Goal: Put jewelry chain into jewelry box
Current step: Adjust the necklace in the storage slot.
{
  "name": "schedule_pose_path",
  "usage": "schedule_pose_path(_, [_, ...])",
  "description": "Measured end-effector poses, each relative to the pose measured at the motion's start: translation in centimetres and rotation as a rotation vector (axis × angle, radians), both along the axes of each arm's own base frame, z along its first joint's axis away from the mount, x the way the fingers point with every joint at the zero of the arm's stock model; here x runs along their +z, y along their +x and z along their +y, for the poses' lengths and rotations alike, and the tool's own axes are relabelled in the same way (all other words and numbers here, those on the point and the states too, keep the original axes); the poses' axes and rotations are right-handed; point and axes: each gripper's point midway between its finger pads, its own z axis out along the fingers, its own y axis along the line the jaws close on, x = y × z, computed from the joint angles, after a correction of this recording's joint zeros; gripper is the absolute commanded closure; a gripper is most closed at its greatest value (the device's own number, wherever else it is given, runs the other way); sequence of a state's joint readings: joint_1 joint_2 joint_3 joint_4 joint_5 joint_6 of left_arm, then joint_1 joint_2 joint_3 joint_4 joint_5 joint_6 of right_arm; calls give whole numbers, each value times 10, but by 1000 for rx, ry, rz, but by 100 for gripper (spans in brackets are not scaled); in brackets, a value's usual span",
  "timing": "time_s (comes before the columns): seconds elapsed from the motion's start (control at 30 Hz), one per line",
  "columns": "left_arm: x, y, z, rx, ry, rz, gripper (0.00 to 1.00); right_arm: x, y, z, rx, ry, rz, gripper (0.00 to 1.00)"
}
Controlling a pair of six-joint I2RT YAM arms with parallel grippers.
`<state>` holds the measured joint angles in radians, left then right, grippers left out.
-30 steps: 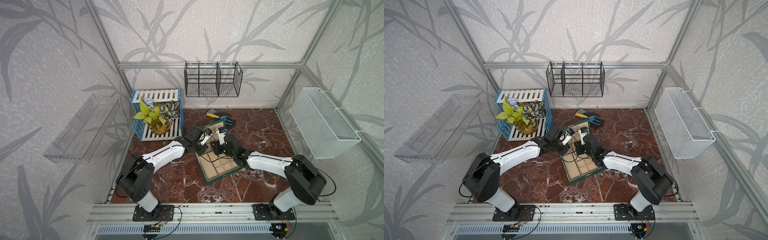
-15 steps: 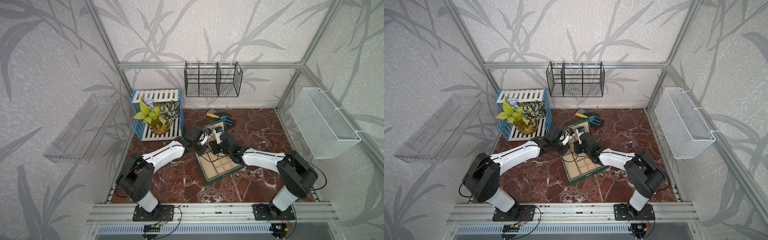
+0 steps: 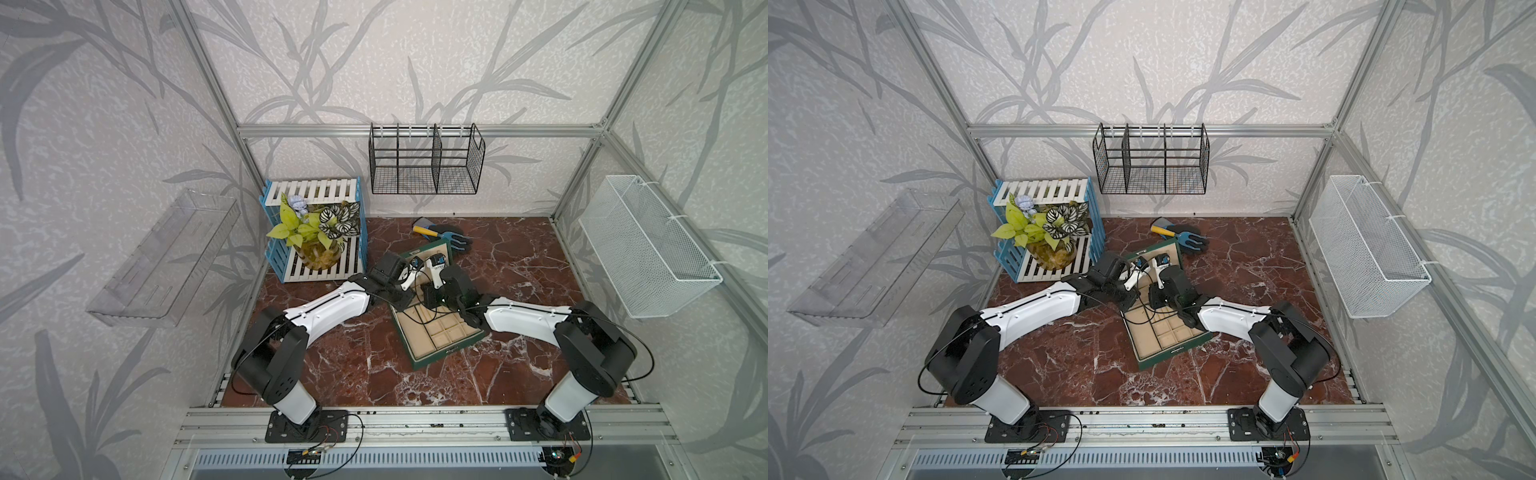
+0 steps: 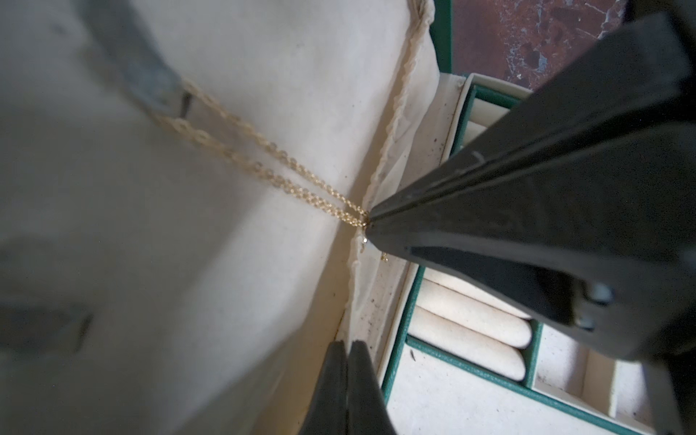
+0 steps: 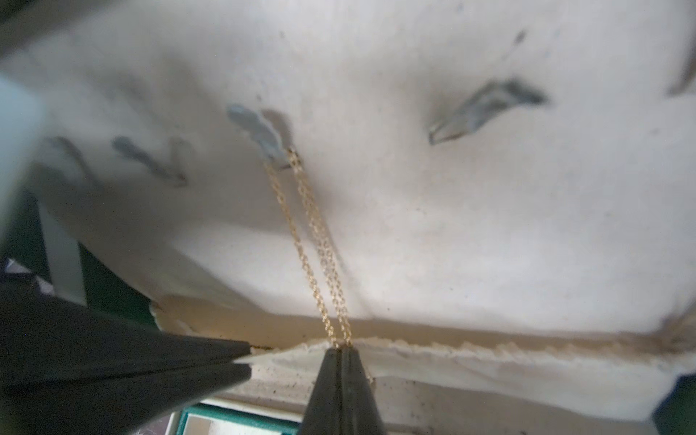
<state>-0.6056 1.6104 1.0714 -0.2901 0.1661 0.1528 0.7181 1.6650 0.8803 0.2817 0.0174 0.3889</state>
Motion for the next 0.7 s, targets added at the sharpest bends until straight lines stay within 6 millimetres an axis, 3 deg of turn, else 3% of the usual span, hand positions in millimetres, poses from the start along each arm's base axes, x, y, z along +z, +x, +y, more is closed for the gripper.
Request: schedule_pose_path(0.7, [0, 1, 0, 6, -6, 0, 100, -14, -15, 3, 38, -7, 40, 95])
